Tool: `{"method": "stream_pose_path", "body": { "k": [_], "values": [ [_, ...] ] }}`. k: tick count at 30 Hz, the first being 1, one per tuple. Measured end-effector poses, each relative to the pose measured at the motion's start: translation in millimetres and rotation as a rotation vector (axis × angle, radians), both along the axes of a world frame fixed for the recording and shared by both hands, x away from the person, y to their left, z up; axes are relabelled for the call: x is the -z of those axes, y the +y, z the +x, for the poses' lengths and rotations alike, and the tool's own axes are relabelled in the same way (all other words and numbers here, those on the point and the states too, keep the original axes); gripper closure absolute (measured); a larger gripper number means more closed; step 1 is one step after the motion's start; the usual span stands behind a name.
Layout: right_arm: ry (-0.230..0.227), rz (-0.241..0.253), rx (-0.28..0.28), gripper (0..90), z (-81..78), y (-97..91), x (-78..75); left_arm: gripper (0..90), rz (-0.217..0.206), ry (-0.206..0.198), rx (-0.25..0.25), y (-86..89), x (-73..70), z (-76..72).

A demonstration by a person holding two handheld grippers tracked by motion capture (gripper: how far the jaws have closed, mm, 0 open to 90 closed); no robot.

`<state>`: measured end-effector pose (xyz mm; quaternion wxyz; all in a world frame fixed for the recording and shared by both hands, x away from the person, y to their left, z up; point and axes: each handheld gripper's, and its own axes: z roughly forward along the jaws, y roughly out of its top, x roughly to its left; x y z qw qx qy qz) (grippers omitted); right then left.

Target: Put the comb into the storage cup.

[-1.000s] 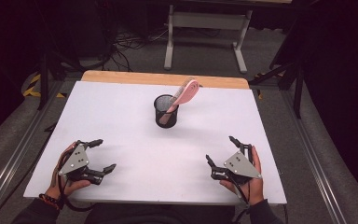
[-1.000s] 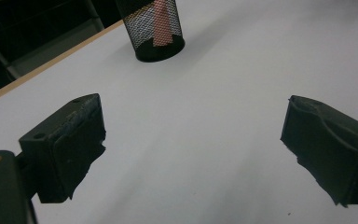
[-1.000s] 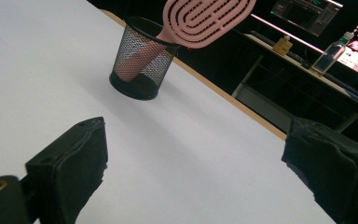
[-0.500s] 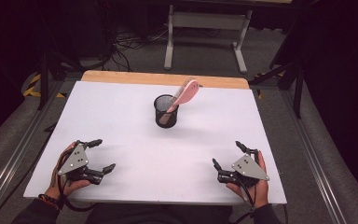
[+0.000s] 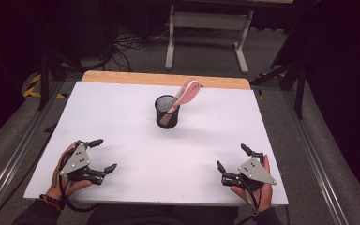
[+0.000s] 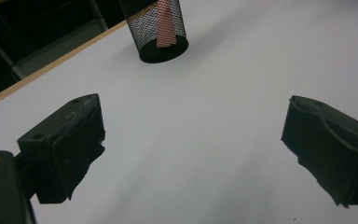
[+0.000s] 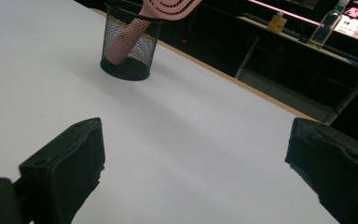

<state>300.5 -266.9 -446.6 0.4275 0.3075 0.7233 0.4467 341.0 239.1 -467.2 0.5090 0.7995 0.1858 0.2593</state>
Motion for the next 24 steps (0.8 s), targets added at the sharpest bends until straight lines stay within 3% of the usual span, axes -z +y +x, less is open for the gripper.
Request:
{"method": "stream_pose_path", "body": {
  "k": [24],
  "values": [
    [-0.011, -0.010, 0.012, 5.0, -1.6, 1.4, -1.9, 6.5, 0.010, -0.001, 0.011, -0.8, 1.0, 0.0]
  ]
}}
